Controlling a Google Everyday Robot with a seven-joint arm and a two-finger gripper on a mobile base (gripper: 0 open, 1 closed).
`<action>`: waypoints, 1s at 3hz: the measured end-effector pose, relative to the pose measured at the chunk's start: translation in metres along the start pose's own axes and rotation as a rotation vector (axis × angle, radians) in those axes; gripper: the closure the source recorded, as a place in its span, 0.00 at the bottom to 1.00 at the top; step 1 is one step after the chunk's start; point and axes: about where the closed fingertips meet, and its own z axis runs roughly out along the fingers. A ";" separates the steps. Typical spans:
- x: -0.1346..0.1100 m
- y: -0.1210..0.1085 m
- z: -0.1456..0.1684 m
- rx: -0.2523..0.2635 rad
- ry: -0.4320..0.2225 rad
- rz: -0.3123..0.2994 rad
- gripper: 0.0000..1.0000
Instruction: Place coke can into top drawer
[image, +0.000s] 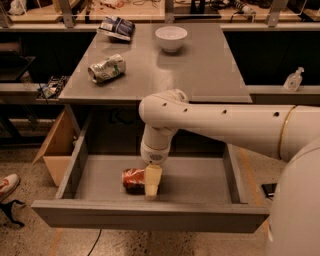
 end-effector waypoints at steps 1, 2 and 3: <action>0.000 0.000 0.000 0.000 0.000 0.000 0.00; 0.006 0.005 -0.008 0.027 -0.011 0.009 0.00; 0.020 0.019 -0.037 0.110 -0.009 0.040 0.00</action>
Offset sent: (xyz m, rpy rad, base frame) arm -0.0091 -0.0195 0.0205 0.0318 -0.0663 -0.0410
